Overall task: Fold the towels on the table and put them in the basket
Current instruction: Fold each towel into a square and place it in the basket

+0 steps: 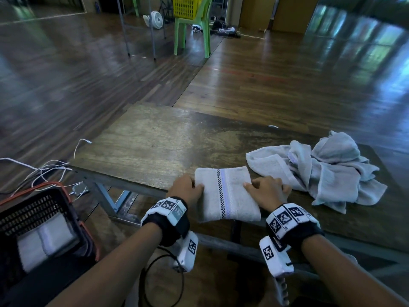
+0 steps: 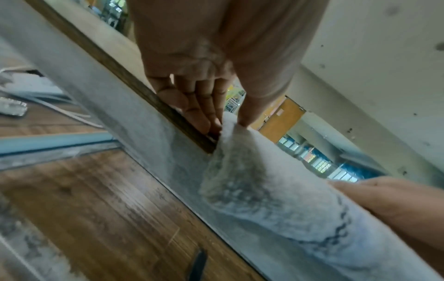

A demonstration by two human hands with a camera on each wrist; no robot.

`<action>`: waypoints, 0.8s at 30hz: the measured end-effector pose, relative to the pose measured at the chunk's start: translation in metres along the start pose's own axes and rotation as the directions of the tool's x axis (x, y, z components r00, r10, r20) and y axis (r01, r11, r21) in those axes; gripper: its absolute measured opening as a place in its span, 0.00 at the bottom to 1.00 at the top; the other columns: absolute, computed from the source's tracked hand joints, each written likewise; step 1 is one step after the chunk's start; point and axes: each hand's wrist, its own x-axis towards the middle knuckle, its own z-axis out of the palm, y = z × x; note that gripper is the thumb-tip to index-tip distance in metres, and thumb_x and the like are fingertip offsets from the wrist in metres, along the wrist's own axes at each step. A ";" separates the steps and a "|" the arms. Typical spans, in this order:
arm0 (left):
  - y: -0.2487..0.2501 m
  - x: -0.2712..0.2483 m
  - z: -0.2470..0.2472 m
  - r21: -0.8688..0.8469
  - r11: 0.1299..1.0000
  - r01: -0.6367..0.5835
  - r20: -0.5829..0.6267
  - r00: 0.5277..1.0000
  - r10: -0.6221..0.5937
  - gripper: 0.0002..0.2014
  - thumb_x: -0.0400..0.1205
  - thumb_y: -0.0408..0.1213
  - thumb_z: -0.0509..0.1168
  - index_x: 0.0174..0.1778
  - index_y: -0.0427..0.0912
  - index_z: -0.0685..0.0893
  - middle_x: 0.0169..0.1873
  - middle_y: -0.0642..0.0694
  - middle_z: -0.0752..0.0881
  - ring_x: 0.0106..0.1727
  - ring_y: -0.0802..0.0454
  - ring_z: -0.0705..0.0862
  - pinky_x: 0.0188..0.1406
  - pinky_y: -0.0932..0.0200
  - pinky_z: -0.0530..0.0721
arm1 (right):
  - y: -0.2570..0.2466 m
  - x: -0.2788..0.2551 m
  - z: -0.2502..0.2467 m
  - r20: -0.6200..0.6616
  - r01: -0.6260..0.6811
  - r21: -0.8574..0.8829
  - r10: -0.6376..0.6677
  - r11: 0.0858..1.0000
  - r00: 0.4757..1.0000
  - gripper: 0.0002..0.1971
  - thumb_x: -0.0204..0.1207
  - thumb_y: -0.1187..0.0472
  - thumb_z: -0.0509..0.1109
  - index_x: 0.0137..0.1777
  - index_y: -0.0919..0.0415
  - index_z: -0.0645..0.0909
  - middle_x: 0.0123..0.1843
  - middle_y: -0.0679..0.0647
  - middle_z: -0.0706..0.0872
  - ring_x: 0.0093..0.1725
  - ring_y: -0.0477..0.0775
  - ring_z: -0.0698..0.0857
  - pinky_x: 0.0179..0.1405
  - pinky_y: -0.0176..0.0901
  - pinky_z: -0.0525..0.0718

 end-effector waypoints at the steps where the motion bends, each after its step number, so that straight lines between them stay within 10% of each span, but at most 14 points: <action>1: 0.001 0.000 0.001 -0.007 1.000 0.001 0.016 1.000 -0.001 0.15 0.80 0.48 0.63 0.32 0.43 0.77 0.31 0.47 0.82 0.40 0.45 0.83 0.38 0.57 0.79 | -0.001 -0.001 -0.001 0.013 -0.025 0.026 0.025 0.999 1.000 0.21 0.76 0.38 0.58 0.51 0.50 0.86 0.56 0.52 0.83 0.64 0.58 0.71 0.62 0.57 0.62; 7: 0.010 0.000 -0.002 -0.105 0.992 0.076 0.082 0.994 -0.067 0.22 0.80 0.39 0.63 0.21 0.40 0.66 0.20 0.46 0.69 0.23 0.50 0.69 0.25 0.58 0.64 | -0.001 0.003 0.002 0.095 -0.148 0.225 0.130 0.963 0.987 0.20 0.67 0.40 0.65 0.28 0.55 0.84 0.36 0.47 0.85 0.51 0.53 0.77 0.60 0.56 0.68; 11: 0.014 -0.002 0.000 -0.193 0.975 0.108 0.101 0.991 -0.090 0.20 0.80 0.37 0.61 0.21 0.40 0.68 0.20 0.46 0.71 0.24 0.49 0.71 0.26 0.58 0.66 | -0.006 0.001 -0.002 0.189 -0.165 0.452 0.087 0.877 0.978 0.22 0.69 0.52 0.68 0.17 0.57 0.68 0.22 0.50 0.73 0.28 0.51 0.74 0.34 0.44 0.71; 18: 0.018 -0.007 -0.001 -0.496 0.853 0.164 0.091 0.986 -0.136 0.17 0.81 0.34 0.63 0.25 0.43 0.69 0.25 0.45 0.72 0.29 0.50 0.72 0.28 0.60 0.70 | -0.007 -0.001 -0.011 0.220 -0.173 0.587 0.050 0.791 0.974 0.16 0.76 0.60 0.64 0.25 0.60 0.72 0.28 0.53 0.76 0.32 0.52 0.77 0.35 0.44 0.74; 24: 0.022 -0.031 -0.012 -0.666 0.707 0.239 0.176 0.971 -0.163 0.03 0.83 0.35 0.61 0.47 0.41 0.79 0.40 0.43 0.79 0.46 0.44 0.76 0.46 0.52 0.74 | 0.001 -0.029 -0.030 0.361 -0.345 0.744 0.089 0.573 0.928 0.08 0.75 0.66 0.67 0.52 0.68 0.82 0.56 0.66 0.86 0.56 0.63 0.85 0.55 0.58 0.86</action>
